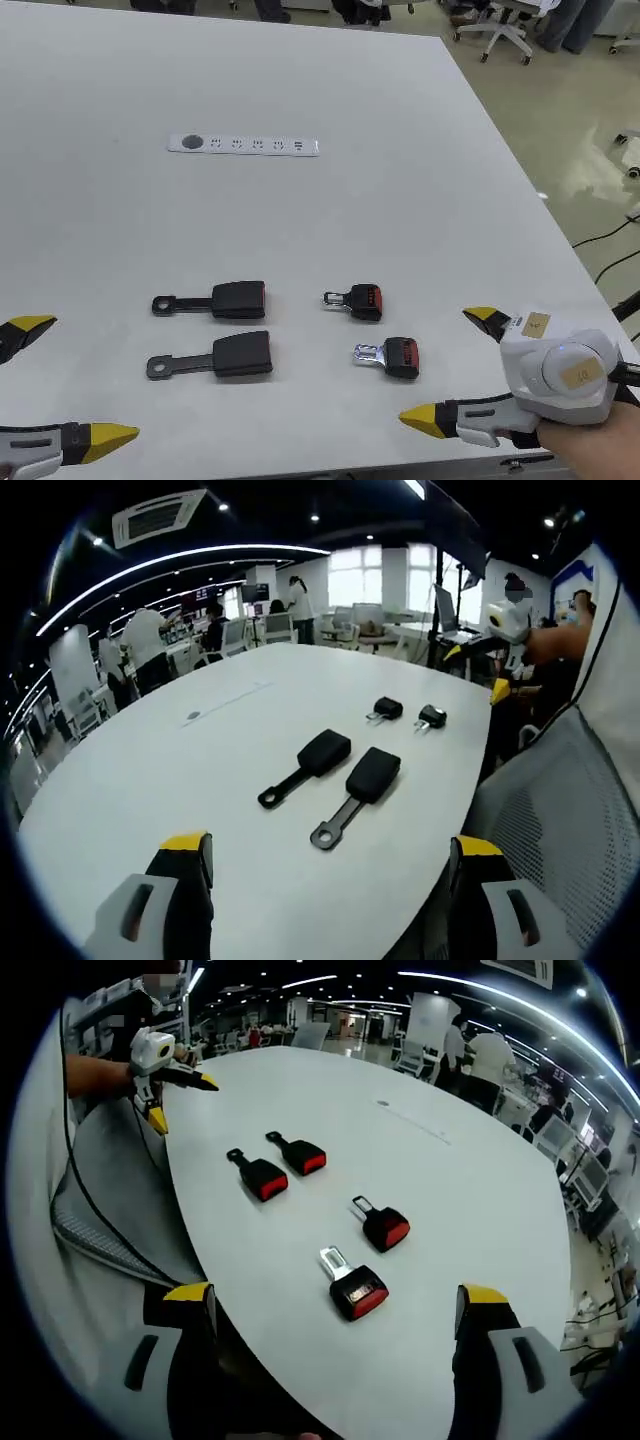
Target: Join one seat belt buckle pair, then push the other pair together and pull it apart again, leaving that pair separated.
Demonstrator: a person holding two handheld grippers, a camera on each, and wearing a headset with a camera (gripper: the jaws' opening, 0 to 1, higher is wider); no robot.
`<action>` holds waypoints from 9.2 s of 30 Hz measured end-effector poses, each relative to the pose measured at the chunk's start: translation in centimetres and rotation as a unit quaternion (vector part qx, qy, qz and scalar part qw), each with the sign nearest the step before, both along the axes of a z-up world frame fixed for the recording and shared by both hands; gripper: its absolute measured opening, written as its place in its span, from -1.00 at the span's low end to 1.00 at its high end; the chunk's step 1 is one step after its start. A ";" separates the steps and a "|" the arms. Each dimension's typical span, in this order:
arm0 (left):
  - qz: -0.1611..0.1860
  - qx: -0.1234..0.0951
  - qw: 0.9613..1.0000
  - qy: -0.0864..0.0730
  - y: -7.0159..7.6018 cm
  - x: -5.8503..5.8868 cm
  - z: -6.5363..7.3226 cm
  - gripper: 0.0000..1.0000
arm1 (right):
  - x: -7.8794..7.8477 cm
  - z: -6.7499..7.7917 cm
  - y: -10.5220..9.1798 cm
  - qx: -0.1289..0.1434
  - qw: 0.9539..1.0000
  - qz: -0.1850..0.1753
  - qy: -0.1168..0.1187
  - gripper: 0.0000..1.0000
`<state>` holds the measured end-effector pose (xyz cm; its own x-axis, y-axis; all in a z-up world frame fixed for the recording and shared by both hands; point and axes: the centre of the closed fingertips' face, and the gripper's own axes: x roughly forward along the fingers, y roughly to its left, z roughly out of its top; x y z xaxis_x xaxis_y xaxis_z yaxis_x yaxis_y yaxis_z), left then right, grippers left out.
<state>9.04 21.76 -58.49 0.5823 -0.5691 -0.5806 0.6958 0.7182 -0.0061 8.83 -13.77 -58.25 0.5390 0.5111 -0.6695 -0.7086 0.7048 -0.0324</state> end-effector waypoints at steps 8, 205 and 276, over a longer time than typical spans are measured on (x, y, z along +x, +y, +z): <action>-0.002 0.004 1.000 0.002 0.0 -0.2 -0.2 1.00 | -0.2 -0.4 -0.1 -0.016 1.000 0.008 -0.002 0.99; -0.367 0.208 0.901 0.101 -14.7 3.5 -9.5 -0.31 | 3.2 -10.6 2.0 -0.169 0.930 0.311 0.100 -0.34; -0.378 0.239 0.888 0.108 -14.6 3.9 -10.3 -0.33 | 3.6 -10.2 15.5 -0.132 0.927 0.345 0.072 -0.38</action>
